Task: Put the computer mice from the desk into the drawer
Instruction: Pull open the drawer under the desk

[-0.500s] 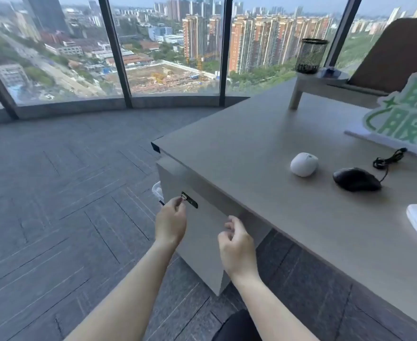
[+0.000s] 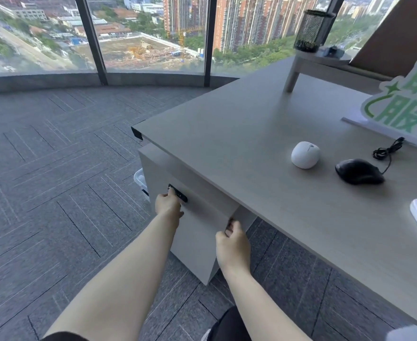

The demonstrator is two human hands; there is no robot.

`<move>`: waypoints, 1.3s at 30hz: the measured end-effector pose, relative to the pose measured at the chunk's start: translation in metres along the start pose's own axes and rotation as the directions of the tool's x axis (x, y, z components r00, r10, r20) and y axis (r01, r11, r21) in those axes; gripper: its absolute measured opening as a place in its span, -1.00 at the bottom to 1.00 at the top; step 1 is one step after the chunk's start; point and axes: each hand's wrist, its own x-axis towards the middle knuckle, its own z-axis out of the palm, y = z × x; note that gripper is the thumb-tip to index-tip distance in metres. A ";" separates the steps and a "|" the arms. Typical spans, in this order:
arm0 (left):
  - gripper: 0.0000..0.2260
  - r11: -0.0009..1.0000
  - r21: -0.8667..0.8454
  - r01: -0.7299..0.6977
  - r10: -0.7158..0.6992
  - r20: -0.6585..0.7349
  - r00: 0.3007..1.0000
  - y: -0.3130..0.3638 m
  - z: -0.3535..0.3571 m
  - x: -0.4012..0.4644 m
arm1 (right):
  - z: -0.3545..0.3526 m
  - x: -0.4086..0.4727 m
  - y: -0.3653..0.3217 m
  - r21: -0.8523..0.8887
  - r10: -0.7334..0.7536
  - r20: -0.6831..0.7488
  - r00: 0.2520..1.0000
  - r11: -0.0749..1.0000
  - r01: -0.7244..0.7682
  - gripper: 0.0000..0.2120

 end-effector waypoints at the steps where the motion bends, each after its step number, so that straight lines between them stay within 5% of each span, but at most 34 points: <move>1: -0.76 0.999 -0.024 0.035 -0.035 -0.003 0.999 0.001 0.000 0.004 | 0.001 0.000 0.001 -0.010 -0.003 -0.006 1.000 1.000 0.003 -0.58; 8: -0.90 0.984 -0.151 0.093 -0.084 0.064 0.994 0.003 -0.005 0.014 | 0.003 -0.005 0.005 0.000 -0.029 -0.038 0.999 1.000 0.029 -0.59; 12: -0.81 0.990 -0.121 0.072 -0.073 -0.001 0.997 -0.002 -0.031 0.009 | -0.004 -0.020 0.008 -0.059 -0.113 -0.004 0.994 0.992 0.112 -0.80; 21: -0.90 0.985 -0.172 -0.003 -0.018 -0.123 0.992 -0.033 -0.145 -0.042 | 0.020 -0.086 0.029 -0.088 -0.251 0.293 0.923 0.954 0.287 -0.74; 27: -0.76 0.977 -0.213 -0.015 -0.022 -0.172 0.985 -0.047 -0.224 -0.067 | 0.049 -0.129 0.035 -0.070 -0.210 0.536 0.818 0.954 0.291 -0.73; 39: -0.73 0.983 -0.174 -0.060 0.026 -0.190 0.981 -0.061 -0.301 -0.098 | 0.081 -0.183 0.042 -0.096 -0.231 0.655 0.720 0.919 0.382 -0.69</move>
